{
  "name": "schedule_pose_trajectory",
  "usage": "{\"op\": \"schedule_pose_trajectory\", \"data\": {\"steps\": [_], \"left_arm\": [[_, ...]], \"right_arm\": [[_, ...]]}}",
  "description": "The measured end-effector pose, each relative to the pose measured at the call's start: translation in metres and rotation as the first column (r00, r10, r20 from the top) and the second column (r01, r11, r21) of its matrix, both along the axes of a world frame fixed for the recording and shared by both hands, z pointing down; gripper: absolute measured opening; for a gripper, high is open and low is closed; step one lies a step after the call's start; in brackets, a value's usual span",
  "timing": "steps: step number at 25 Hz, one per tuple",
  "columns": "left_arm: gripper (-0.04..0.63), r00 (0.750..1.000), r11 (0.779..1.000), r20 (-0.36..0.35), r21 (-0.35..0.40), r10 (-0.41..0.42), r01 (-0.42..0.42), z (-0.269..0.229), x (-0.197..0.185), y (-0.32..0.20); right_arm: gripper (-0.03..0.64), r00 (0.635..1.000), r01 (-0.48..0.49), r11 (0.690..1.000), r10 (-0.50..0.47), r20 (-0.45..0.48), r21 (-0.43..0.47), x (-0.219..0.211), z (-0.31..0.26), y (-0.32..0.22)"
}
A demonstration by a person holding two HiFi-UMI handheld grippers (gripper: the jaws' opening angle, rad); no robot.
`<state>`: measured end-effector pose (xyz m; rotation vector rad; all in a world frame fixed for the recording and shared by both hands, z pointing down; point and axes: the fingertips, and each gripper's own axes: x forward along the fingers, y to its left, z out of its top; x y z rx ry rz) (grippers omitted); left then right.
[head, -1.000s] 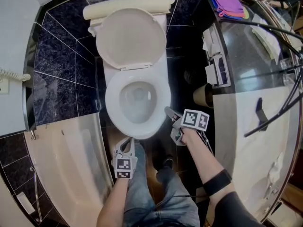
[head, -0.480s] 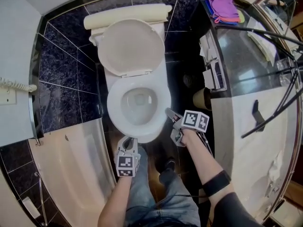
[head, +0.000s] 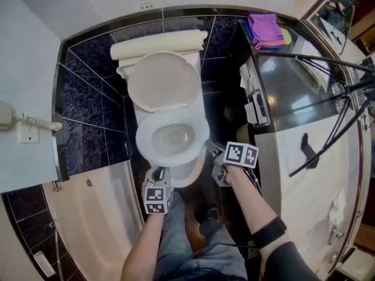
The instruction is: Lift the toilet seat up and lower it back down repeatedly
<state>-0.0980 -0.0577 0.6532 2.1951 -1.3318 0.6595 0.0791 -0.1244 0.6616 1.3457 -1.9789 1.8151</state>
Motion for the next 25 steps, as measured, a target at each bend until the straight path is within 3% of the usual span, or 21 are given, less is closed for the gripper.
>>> {"op": "schedule_pose_trajectory", "data": {"steps": [7,15,25], "left_arm": [[-0.008,1.0,0.998,0.0,0.054,0.012,-0.012,-0.043,0.002,-0.068],[-0.008,0.999,0.994,0.002,0.097,0.044,-0.044,-0.077,0.002,-0.146],[-0.008,0.998,0.985,0.026,0.158,0.062,-0.065,-0.091,-0.002,-0.227]], "right_arm": [[0.024,0.989,0.092,0.982,-0.071,-0.13,0.163,-0.003,-0.07,-0.01],[0.017,0.965,0.185,0.935,-0.115,-0.235,0.302,-0.019,-0.114,-0.011],[0.017,0.948,0.239,0.914,-0.145,-0.285,0.328,-0.039,-0.119,-0.019]]}}
